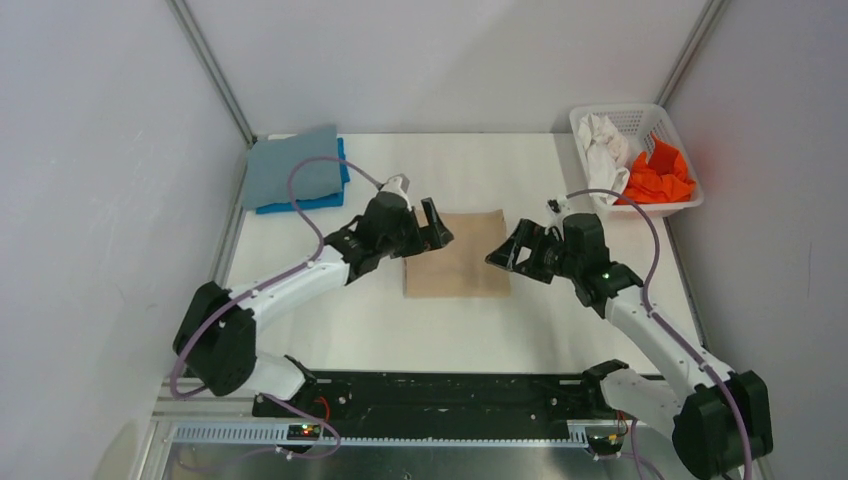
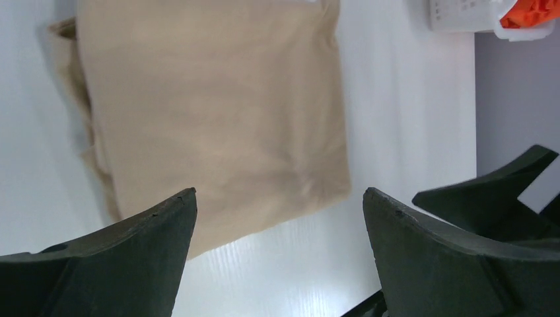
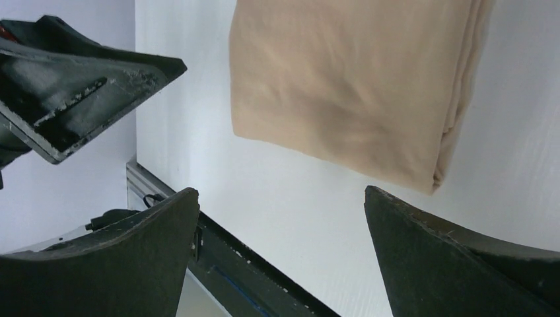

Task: Fold and stack the t-shirts
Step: Smooth out wrinkles on the folded tshirt

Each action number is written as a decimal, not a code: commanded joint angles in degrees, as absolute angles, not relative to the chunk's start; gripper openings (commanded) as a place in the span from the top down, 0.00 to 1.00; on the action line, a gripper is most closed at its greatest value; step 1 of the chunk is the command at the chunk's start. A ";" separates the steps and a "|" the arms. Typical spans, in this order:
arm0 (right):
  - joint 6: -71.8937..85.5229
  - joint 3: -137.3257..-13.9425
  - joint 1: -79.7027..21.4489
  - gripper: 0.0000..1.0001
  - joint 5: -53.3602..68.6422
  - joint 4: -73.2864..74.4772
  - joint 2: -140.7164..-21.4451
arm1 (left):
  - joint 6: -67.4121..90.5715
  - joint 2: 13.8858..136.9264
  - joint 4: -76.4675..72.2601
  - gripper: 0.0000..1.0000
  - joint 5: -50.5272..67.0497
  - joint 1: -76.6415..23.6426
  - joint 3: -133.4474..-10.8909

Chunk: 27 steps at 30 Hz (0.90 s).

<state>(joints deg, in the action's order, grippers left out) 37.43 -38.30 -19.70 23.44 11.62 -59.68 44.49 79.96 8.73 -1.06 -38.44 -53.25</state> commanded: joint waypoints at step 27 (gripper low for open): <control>32.80 -35.41 -15.01 0.01 13.75 22.86 -46.06 | 35.19 90.08 14.87 0.00 -15.65 -35.11 -59.05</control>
